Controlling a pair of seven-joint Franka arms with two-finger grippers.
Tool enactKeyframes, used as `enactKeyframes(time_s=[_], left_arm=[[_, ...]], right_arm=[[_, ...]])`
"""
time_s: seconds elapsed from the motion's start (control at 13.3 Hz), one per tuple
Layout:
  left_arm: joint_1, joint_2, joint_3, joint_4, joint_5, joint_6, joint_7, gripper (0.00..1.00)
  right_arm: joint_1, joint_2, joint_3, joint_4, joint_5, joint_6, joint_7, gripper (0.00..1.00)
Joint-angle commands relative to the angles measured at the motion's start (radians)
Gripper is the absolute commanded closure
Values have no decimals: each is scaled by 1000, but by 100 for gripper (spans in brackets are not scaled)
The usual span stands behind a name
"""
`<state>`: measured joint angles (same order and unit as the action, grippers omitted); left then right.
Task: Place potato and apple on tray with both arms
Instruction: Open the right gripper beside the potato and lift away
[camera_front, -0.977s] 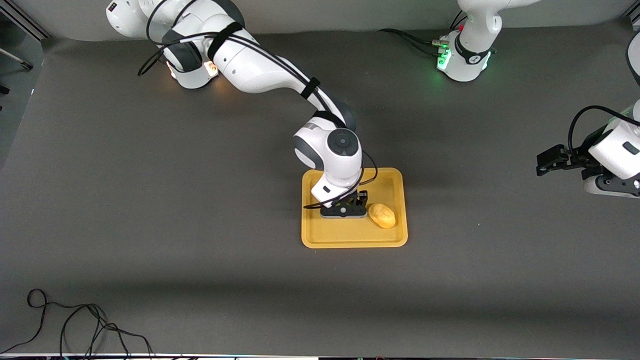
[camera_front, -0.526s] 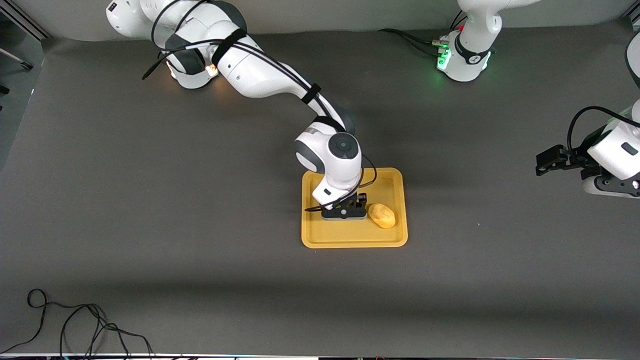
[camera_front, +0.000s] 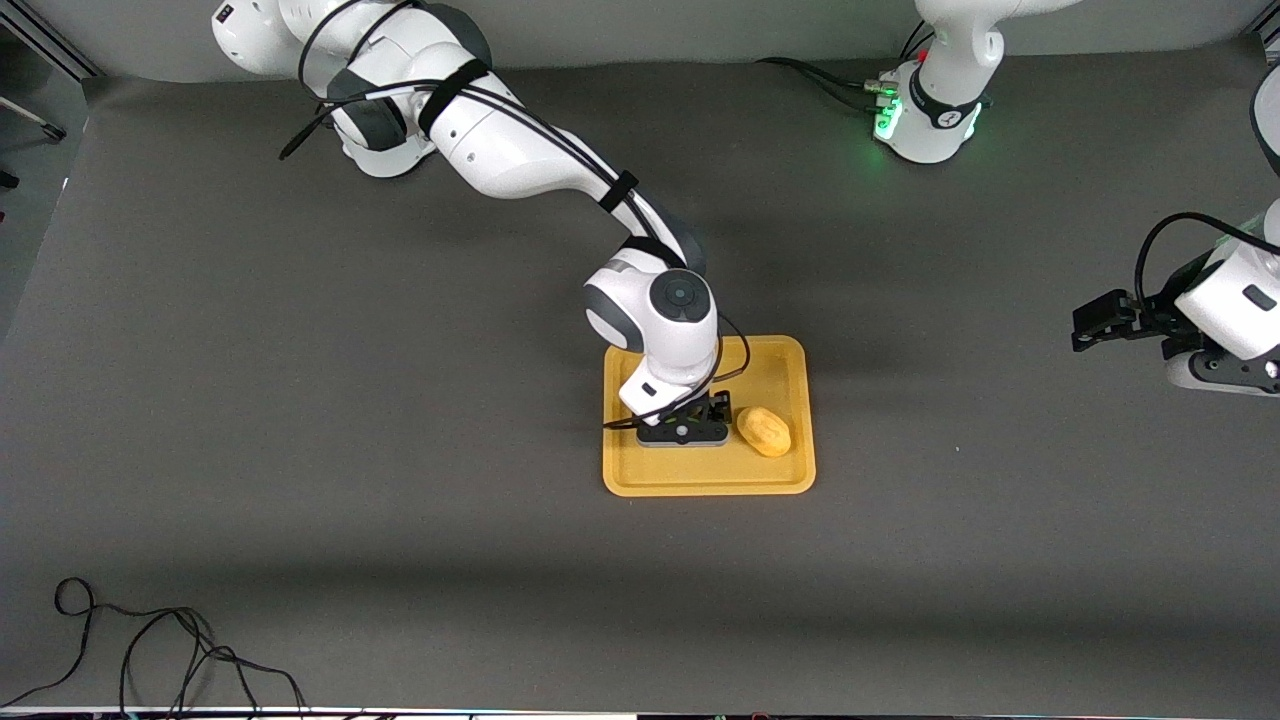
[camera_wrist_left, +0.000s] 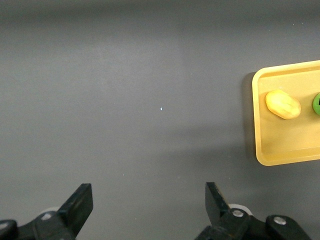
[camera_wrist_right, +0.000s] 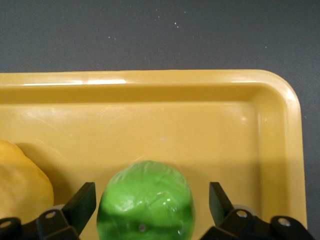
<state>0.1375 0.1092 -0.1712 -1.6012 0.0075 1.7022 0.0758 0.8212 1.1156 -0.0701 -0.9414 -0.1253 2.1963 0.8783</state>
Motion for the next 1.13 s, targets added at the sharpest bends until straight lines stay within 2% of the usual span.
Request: enactKeyframes(time_s=[0.0,0.15,0.38,0.45,0.68,0.9,1.05], left_arm=[[-4,-9,2,-8,9,1,-2,0],[1,-9,2,-8,9,-4,-2,0],[1,-9,2,-8,9,-3,-2,0],[-1,-9,2,-8,9,-4,-2,0],[-1,-9,2,-8,9,-4,-2,0],[-1,-8,2,-9,9,1,-2,0],[1,-8,2,-9,9,1,-1,0]], right_arm=[[-1,-13,4,3,-53,-6,-6,0],[-17,-61,10,13,-39,-115,-4,0],[-91,-247,12,19,122,-315,-4,0],[-114,-301,12,19,136,-384,-4,0],[-165,-425,6,19,136,-542,-24,0],[-224,-548,-3,0,121,-674,-149,0],[-243,-609,-49,-31,69,-786,-278,0]])
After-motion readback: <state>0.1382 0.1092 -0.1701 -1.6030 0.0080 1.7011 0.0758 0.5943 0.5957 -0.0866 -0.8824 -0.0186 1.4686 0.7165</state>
